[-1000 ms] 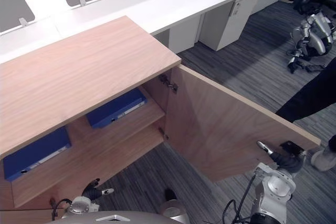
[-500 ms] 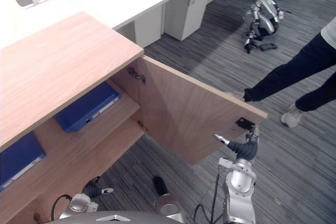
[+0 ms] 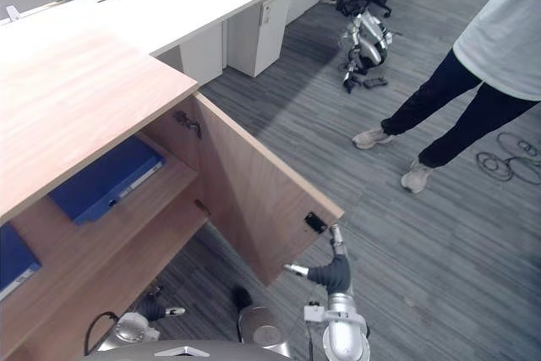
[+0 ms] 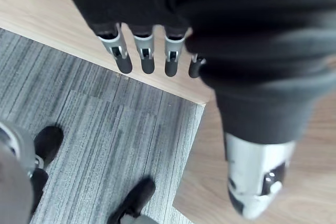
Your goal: Walk over to the cabinet, pick up the folder, carry it to the office cabinet, place the folder inside the office cabinet, then close the office cabinet door
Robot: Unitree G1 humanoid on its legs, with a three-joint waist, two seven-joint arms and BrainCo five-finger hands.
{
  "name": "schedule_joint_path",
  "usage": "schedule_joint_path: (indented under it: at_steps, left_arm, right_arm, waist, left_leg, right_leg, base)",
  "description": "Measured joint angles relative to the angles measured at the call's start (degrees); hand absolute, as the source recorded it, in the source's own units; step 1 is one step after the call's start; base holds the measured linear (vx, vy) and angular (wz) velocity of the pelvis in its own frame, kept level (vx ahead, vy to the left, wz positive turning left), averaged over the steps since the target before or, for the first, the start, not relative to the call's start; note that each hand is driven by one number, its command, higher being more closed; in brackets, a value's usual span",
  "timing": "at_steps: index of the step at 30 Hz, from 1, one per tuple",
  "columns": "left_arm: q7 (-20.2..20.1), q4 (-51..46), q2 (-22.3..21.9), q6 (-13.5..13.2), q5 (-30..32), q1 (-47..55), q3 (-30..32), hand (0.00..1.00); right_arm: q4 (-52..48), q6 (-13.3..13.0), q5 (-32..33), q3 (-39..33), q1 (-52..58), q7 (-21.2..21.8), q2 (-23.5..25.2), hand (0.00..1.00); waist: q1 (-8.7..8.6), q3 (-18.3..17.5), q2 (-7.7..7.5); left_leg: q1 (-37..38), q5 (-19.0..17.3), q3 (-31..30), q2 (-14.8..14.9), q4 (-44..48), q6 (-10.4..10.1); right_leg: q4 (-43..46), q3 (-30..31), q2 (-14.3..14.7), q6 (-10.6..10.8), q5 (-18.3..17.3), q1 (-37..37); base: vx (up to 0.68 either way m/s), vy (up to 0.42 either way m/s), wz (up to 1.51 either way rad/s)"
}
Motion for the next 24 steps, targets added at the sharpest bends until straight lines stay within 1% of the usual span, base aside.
schedule_joint_path:
  at_steps: [1,2,3,4,5,8,10,11,13,15,17,19,22,24]
  left_arm:
    - [0.22,-0.03,1.09,-0.01,0.51,-0.42,-0.25,0.00]
    - [0.19,-0.04,0.95,-0.04,1.25,-0.67,-0.37,0.00]
    - [0.17,-0.01,0.79,-0.03,1.48,-0.75,-0.36,0.00]
    - [0.15,0.01,0.39,-0.02,2.24,-0.72,-0.36,0.00]
    - [0.14,0.09,0.20,0.01,2.25,-0.73,-0.36,0.00]
    - [0.11,0.10,-0.14,-0.10,2.23,-1.34,-0.75,0.00]
    - [0.15,0.09,0.05,-0.13,2.19,-1.60,-0.72,0.00]
    - [0.20,0.09,0.18,-0.13,2.16,-1.56,-0.66,0.00]
    - [0.27,0.17,0.24,-0.11,2.13,-1.18,-0.02,0.00]
    - [0.31,0.34,0.14,-0.12,1.66,-0.15,0.88,0.00]
    - [0.57,0.39,0.13,-0.10,1.61,0.53,1.81,0.00]
    - [0.85,0.38,-0.01,-0.13,1.54,0.56,2.26,0.00]
    - [1.46,0.38,-0.13,-0.17,0.40,0.70,3.18,0.00]
    - [1.53,0.36,-0.14,-0.16,-0.19,0.86,3.94,0.00]
  right_arm:
    - [-1.25,-0.11,-1.78,1.21,-1.53,1.27,-0.59,0.00]
    - [-2.01,-0.73,-2.79,2.65,-2.32,1.99,-2.00,0.00]
    - [-2.02,-1.21,-3.89,4.04,-3.22,2.92,-2.91,0.00]
    - [-2.27,-2.76,-5.00,6.96,-2.48,4.53,-5.65,0.00]
    - [-2.36,-2.79,-5.07,9.29,-2.58,5.65,-6.98,0.00]
    - [-2.66,-2.58,-5.23,11.67,-3.17,7.24,-7.25,0.00]
    - [-2.51,-1.78,-4.44,12.33,-4.46,8.26,-7.75,0.00]
    - [-2.37,-1.63,-3.86,12.38,-5.36,8.41,-7.71,0.00]
    - [-0.11,-1.62,-3.51,12.54,-8.55,8.49,-7.80,0.00]
    - [2.67,-1.61,-2.38,13.68,-11.99,8.45,-7.78,0.00]
    - [6.79,-1.58,-1.91,14.72,-17.22,8.42,-7.40,0.00]
    - [9.87,-1.60,-1.89,15.43,-20.83,8.44,-6.74,0.00]
    - [14.03,-1.56,-1.91,17.43,-25.32,8.40,-5.68,0.00]
    - [15.92,-1.51,-1.91,17.41,-27.26,8.15,-5.15,0.00]
  waist:
    - [1.02,-0.49,-0.87]
    - [1.78,-0.57,-0.08]
    - [2.05,-0.61,0.24]
    - [2.49,-0.55,0.67]
    - [2.62,-0.56,0.69]
    - [3.08,-0.63,0.59]
    - [3.42,-0.71,0.64]
    - [4.37,-0.81,0.68]
    - [5.59,-0.84,0.66]
    - [6.08,-1.09,0.70]
    - [7.27,-2.07,0.92]
    - [8.32,-2.50,1.18]
    - [9.03,-2.55,1.61]
    - [9.34,-2.75,1.75]
  left_leg:
    - [-2.34,0.23,-3.11,0.15,1.15,-0.31]
    - [-3.34,1.06,-4.82,0.21,0.82,-0.18]
    - [-3.48,1.59,-5.41,0.39,0.72,0.12]
    - [-3.40,3.20,-5.70,0.47,-0.95,-0.31]
    - [-3.31,4.01,-5.78,0.45,-2.05,-0.50]
    - [-3.24,5.28,-7.85,0.30,-3.35,-0.53]
    - [-2.92,6.57,-9.77,-0.45,-4.76,-0.16]
    - [-2.86,7.44,-10.41,-1.02,-6.07,0.01]
    - [-2.20,8.74,-11.32,-1.77,-8.40,0.34]
    - [-1.91,10.00,-12.84,-2.42,-10.05,0.60]
    - [-1.89,11.55,-14.60,-3.12,-12.31,0.93]
    - [-2.24,12.13,-15.47,-3.57,-12.84,1.20]
    - [-2.71,12.27,-18.08,-4.42,-12.85,1.41]
    - [-3.56,12.28,-19.80,-5.02,-12.85,1.43]
  right_leg:
    - [-3.84,-1.31,-0.10,1.08,-0.80,0.57]
    - [-5.81,-2.10,0.40,0.87,0.90,0.66]
    - [-6.76,-2.59,0.58,0.77,1.62,0.69]
    - [-8.24,-3.10,0.99,0.66,3.18,1.01]
    - [-9.08,-3.37,1.19,0.49,3.94,1.60]
    - [-11.67,-5.32,1.06,0.54,5.17,3.56]
    - [-12.91,-6.56,0.37,1.01,5.51,4.92]
    - [-13.58,-7.21,-0.03,1.37,5.69,5.01]
    - [-14.62,-7.89,-0.49,1.26,6.11,5.68]
    - [-15.46,-8.89,-0.90,1.40,6.24,6.50]
    - [-16.29,-9.53,-1.24,1.64,6.40,6.74]
    - [-16.92,-9.92,-1.59,1.87,6.54,6.95]
    - [-18.06,-11.04,-2.19,1.92,6.52,8.45]
    - [-18.40,-11.72,-2.58,1.97,6.50,8.59]
  base:
    - [0.00,-0.150,0.30]
    - [-0.02,-0.107,0.19]
    - [0.04,-0.064,0.13]
    - [0.05,-0.062,0.09]
    - [0.05,-0.056,0.09]
    - [-0.03,-0.013,0.32]
    - [-0.08,0.026,0.46]
    - [-0.09,0.032,0.40]
    - [-0.08,0.032,0.33]
    - [-0.07,0.033,0.45]
    - [-0.05,0.028,0.38]
    - [-0.03,0.031,0.25]
    - [0.00,0.052,0.43]
    - [0.03,0.036,0.46]
